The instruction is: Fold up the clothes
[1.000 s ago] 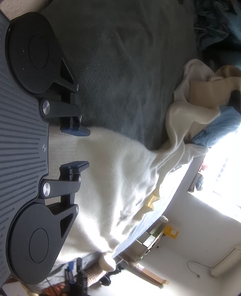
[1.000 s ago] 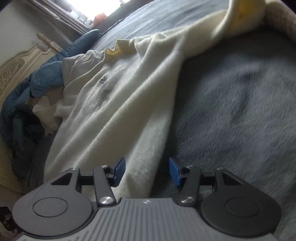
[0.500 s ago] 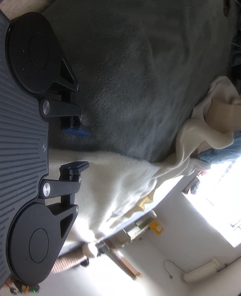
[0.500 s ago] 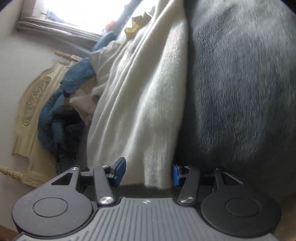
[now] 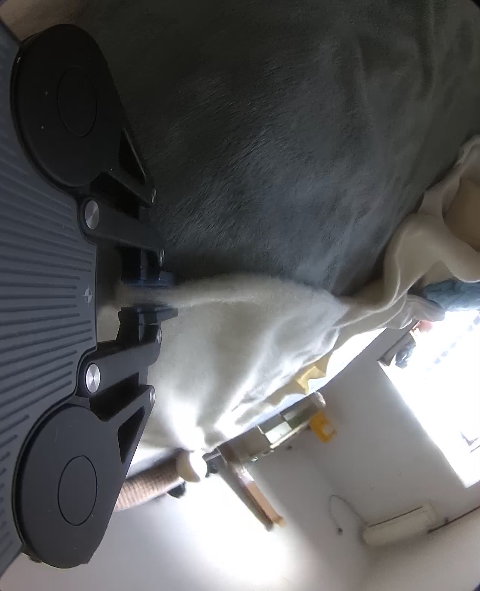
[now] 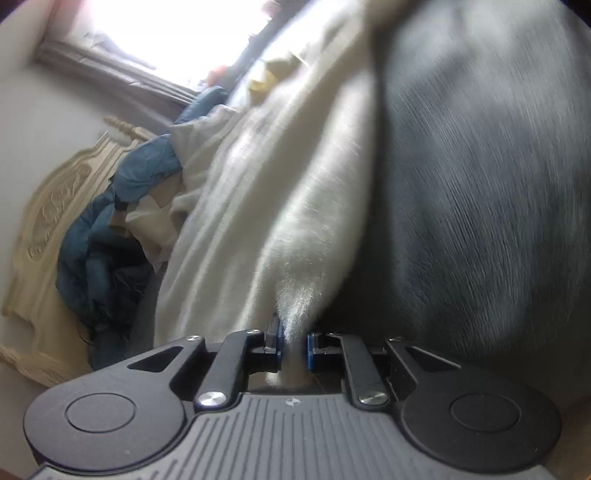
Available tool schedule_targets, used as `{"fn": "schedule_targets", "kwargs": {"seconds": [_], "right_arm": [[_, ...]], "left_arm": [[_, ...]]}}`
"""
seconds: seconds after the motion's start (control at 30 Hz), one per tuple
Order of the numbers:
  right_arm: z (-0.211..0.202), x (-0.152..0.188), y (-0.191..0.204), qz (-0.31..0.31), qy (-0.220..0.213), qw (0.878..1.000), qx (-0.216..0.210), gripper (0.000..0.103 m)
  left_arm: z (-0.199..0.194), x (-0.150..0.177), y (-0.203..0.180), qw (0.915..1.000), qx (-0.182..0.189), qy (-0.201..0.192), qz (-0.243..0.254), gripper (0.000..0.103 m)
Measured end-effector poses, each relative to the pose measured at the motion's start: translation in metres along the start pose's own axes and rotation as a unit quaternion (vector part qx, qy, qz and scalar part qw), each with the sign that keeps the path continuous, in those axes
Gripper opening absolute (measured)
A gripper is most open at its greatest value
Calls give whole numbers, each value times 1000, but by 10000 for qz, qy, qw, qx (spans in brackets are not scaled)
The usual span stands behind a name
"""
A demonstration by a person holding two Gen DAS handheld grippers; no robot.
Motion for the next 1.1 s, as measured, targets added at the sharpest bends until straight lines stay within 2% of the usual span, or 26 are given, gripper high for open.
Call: {"fn": "schedule_targets", "kwargs": {"seconds": [0.17,0.27,0.4,0.5,0.6,0.7,0.8,0.93,0.97,1.0,1.07,1.1], "right_arm": [[-56,-25,40,-872,-541,9947,-64,11],[-85,-31,52,-1138,-751,9907,35,11],[-81,-21,24,-858,-599,9941,297,11],[-77,-18,13,-669,-551,9957,339,10],[-83,-22,29,-997,-663,9925,259,10],[-84,-22,31,-1138,-597,9913,287,10],[-67,-10,8,-916,-259,9941,528,10],[-48,12,-22,-744,234,9899,1181,15],[-46,16,-28,-711,324,9881,1328,19],[-53,16,-29,-750,270,9869,1402,29],[-66,15,-31,-844,143,9841,1554,29],[-75,10,-28,-980,-19,9812,1663,30]], "left_arm": [[-25,0,-32,9981,544,22,-294,5],[-31,10,-44,9972,669,159,-277,5],[-20,31,-38,9981,417,446,-107,5],[-24,28,-41,9980,471,412,-72,5],[-34,20,-46,9980,551,278,126,5],[-31,28,-41,9980,441,411,205,5],[-17,41,-26,9972,238,678,203,5],[-13,45,-9,9958,55,906,150,7],[-19,41,-10,9960,12,845,285,9],[-25,37,-11,9960,-31,783,420,18],[-40,29,-16,9948,-137,560,838,36],[-47,25,-22,9929,-183,413,1104,38]]}}
Point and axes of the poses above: each gripper's, at about its wrist camera, not at the fingertips, and z roughly the way its jaws point, y to its left, x to its underside, the point moved 4 cm from there along z, roughly the way its jaws point, and after that the axes turned 12 degrees about -y, right-handed, at the moved point
